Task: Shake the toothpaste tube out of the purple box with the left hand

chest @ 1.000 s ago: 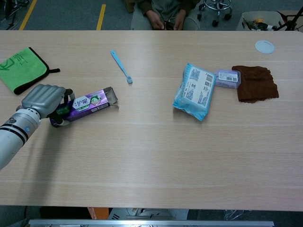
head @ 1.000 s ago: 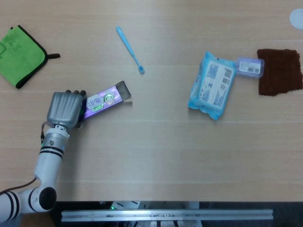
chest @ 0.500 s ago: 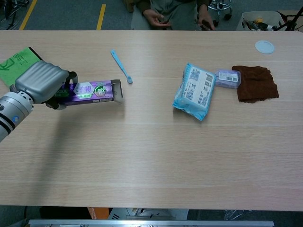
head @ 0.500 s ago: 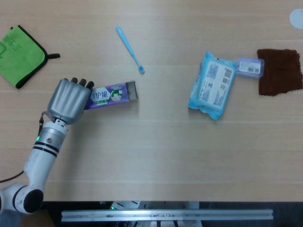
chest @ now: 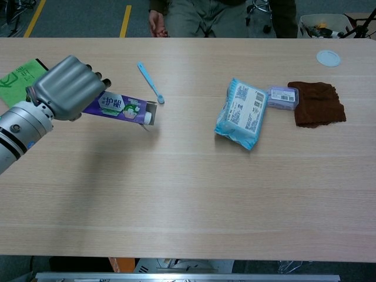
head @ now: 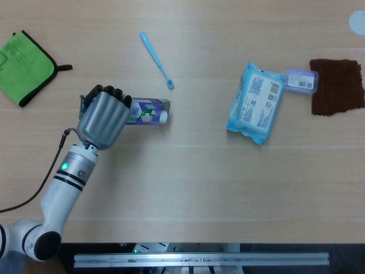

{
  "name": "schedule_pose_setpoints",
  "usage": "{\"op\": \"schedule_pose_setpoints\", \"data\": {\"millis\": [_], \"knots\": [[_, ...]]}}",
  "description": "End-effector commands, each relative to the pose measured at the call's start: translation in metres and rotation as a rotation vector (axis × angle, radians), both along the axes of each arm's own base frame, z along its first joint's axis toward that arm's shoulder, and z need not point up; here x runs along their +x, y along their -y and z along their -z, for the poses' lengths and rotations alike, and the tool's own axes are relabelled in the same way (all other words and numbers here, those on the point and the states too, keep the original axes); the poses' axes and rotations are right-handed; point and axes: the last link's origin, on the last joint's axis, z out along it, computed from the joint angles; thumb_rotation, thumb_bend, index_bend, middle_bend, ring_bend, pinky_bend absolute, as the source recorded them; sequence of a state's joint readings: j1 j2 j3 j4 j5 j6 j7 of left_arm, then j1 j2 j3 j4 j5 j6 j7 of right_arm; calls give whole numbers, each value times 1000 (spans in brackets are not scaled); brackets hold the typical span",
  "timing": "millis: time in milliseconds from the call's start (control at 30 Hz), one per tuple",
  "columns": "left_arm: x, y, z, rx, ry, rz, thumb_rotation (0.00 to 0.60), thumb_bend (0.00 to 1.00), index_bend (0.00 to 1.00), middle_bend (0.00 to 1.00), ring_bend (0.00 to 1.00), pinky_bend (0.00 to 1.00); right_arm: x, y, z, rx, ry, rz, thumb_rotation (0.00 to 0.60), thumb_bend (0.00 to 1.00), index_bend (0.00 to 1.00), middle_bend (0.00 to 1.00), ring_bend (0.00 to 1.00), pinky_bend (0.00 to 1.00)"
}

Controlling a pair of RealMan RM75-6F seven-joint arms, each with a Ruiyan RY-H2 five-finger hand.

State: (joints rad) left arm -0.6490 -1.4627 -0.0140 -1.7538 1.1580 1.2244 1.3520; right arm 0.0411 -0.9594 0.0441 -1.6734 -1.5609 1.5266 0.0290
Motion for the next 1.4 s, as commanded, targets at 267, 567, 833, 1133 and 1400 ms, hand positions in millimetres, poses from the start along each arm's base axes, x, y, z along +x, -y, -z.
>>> {"op": "schedule_pose_setpoints", "data": {"millis": [267,567,833,1133,1400], "knots": [[26,8,6,0,7,39,600,162,409,500,435,630,-2,-2,-2,-4,2,3,600,276,393,396,375,436],[27,9,2,-15,40,15,600,163,409,499,434,630,-3,-4,-3,-6,4,5,600,276,393,396,375,436],[13,7,-12,-113,318,-168,600,163,409,496,434,630,-2,-4,-2,-2,3,3,600,276,393,396,375,436],[-23,6,-11,-199,582,-344,600,163,407,493,431,630,-1,-4,1,10,4,3,600,276,393,396,375,436],[-63,5,12,-213,559,-441,600,163,373,489,421,605,0,-3,3,14,4,6,600,275,393,396,375,436]]}}
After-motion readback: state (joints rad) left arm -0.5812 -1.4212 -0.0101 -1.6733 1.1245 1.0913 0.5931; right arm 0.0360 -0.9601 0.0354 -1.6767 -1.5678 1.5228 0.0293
